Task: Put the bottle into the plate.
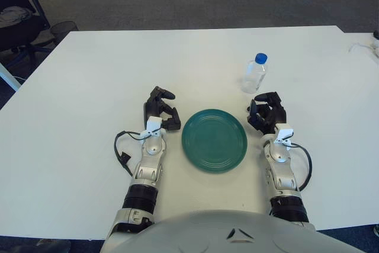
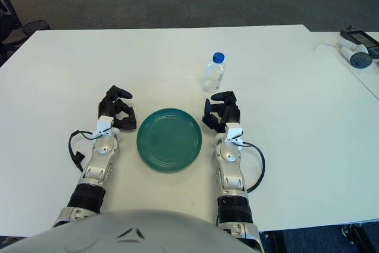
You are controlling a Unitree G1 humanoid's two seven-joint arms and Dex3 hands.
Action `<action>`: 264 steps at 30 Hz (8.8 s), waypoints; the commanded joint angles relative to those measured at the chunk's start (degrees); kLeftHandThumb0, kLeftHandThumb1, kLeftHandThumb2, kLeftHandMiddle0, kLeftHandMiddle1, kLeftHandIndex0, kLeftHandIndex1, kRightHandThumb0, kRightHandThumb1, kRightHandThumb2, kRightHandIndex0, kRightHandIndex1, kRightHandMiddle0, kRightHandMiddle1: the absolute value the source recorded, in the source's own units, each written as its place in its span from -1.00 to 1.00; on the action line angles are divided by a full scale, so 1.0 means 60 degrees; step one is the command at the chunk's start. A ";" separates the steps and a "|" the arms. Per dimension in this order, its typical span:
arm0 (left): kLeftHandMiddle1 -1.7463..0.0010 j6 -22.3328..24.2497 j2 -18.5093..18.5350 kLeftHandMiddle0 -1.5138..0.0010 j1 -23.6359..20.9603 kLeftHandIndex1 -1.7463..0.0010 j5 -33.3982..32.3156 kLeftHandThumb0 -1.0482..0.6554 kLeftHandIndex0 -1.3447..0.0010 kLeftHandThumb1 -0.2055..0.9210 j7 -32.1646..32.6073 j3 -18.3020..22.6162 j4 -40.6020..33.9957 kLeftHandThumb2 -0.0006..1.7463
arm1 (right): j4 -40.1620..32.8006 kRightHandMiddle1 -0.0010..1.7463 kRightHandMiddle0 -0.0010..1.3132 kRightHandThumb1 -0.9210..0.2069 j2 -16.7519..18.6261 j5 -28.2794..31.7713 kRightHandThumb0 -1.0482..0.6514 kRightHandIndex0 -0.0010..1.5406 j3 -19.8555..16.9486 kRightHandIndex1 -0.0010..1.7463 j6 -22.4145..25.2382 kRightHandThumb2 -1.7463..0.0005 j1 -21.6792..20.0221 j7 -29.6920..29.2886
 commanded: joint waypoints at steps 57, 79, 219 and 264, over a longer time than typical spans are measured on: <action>-1.00 0.1172 0.0069 -0.16 0.0243 -1.00 0.0102 0.23 0.00 -0.73 0.0039 0.0153 -0.0099 0.99 | 0.2009 -0.74 -1.00 -0.91 -0.0237 -0.1623 -0.65 -0.88 0.0341 -0.98 -0.1504 0.70 -0.0977 -0.1403; -0.98 0.1433 0.0194 -0.17 0.0362 -1.00 -0.0088 0.23 -0.02 -0.75 -0.0399 0.0169 -0.0470 1.00 | 0.1010 -1.00 -1.00 -1.00 0.0062 -0.2072 -0.78 -1.00 0.0413 -1.00 -0.0527 0.83 -0.1020 -0.2198; -1.00 0.1937 0.0007 -0.16 0.0719 -1.00 0.0215 0.23 -0.01 -0.74 -0.0149 0.0067 -0.1064 1.00 | 0.5207 -0.83 -1.00 -1.00 -0.1167 -0.1844 -1.00 -0.92 -0.0161 -0.99 -0.0666 0.59 -0.4500 -0.3009; -1.00 0.1666 0.0034 -0.16 0.0832 -1.00 0.0066 0.23 -0.01 -0.74 -0.0335 0.0058 -0.1060 1.00 | 0.5847 -0.84 -1.00 -1.00 -0.1137 -0.2308 -0.99 -0.93 0.0939 -0.98 0.1646 0.59 -0.6060 -0.2157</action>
